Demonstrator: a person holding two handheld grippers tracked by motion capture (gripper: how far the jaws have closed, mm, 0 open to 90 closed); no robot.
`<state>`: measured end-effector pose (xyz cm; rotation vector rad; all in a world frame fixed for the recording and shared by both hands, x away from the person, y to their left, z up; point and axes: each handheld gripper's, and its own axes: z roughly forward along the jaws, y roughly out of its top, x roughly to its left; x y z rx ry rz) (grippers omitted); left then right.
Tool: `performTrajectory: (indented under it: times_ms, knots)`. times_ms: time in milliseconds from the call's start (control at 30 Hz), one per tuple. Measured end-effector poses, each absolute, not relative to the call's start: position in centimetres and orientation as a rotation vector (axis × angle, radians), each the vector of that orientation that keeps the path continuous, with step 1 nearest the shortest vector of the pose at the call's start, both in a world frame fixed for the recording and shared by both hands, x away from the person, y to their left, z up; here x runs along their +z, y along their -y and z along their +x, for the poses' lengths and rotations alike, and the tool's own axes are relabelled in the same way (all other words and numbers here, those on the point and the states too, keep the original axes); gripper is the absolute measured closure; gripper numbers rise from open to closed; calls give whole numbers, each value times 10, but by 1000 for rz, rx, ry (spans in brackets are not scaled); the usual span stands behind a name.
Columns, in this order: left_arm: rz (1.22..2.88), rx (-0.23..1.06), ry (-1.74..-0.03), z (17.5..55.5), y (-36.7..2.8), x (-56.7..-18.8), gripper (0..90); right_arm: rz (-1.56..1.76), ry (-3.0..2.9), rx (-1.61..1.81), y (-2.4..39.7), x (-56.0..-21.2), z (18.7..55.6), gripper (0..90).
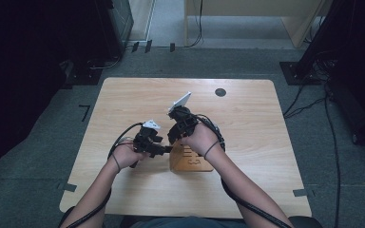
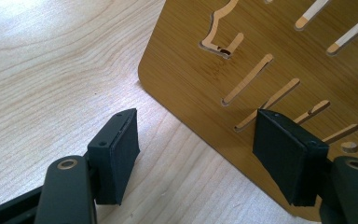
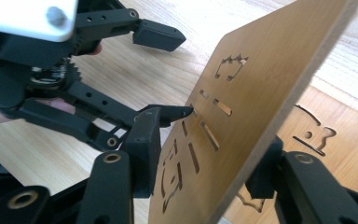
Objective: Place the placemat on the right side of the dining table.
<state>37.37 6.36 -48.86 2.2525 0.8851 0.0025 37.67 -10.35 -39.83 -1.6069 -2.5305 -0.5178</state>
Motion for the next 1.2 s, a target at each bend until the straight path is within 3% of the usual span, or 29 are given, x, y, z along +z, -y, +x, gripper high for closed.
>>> performTrajectory:
  times_ms: [233,467,667,1200]
  knots:
    - [2255,8,-883,374,-63,-489,304,-1650,2467,-495,105,-410,383,603]
    - [2258,-3,-882,375,-66,-490,299,-1684,2370,-512,114,-412,390,798]
    - [2253,8,-839,375,-73,-483,296,-1642,2379,-530,108,-407,390,854]
    - [2145,-14,-848,378,-87,-473,276,-1608,2419,-565,103,-382,389,879]
